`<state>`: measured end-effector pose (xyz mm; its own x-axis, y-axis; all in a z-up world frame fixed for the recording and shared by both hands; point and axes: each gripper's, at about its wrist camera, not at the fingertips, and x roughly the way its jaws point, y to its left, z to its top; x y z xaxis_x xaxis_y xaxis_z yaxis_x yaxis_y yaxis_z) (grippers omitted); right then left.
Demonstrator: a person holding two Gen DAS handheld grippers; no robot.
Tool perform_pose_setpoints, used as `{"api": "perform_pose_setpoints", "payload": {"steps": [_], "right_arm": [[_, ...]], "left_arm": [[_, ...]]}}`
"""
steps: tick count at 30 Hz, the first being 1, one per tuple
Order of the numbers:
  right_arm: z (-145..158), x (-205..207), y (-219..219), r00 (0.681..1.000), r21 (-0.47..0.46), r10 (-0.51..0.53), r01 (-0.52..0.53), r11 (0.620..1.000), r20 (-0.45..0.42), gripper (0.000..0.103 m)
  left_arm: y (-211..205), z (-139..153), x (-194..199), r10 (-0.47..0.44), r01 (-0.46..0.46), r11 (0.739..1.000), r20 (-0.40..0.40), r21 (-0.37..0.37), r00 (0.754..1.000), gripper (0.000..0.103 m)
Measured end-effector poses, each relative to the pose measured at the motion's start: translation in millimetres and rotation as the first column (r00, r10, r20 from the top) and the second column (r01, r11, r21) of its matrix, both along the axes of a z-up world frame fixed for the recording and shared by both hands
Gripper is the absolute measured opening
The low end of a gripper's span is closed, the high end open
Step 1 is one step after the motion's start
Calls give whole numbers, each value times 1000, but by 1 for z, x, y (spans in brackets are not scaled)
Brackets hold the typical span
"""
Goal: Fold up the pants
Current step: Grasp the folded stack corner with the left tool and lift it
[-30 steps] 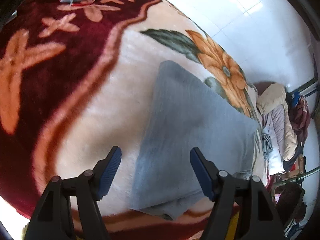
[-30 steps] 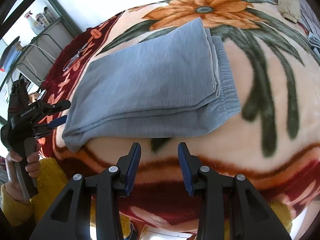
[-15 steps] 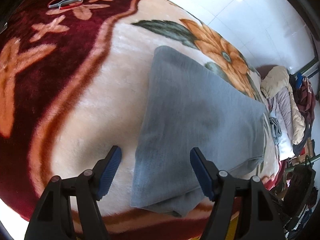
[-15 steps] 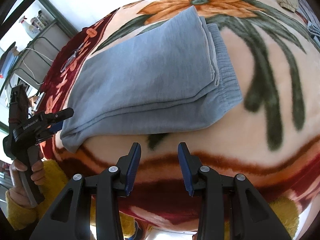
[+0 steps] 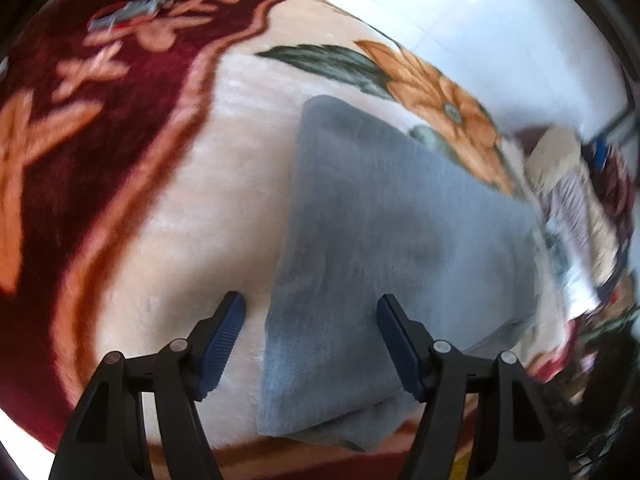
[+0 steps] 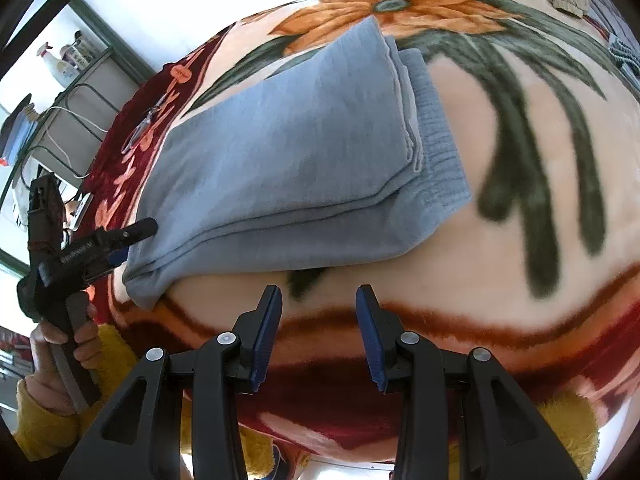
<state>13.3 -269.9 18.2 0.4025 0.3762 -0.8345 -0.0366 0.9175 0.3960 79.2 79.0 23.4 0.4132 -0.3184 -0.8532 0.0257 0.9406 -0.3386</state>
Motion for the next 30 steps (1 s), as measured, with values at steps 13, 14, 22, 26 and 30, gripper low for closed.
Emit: {"api": "perform_pose_setpoints", "payload": {"steps": [13,14,22,26,30], "right_arm": [[8,-9,-21,998,109,-51,47,993,39,39],[8,-9,-23,998,115,-55,50,992,40,39],[8,-11,-34,995,145,-83,76,987,46,39],[8,-13,-42,993,153,-103,93,984,53,39],[9,-16,-50,991,160,-121,110,981,61,39]], "left_arm": [[-8,34,-2,-51,53,998,51,-46,997,12],[-11,42,-4,-61,64,997,66,-45,996,12],[-62,88,-19,-182,187,982,157,-18,971,11],[-97,92,-21,-256,256,966,165,26,952,11],[-127,87,-18,-304,299,953,145,51,942,11]]}}
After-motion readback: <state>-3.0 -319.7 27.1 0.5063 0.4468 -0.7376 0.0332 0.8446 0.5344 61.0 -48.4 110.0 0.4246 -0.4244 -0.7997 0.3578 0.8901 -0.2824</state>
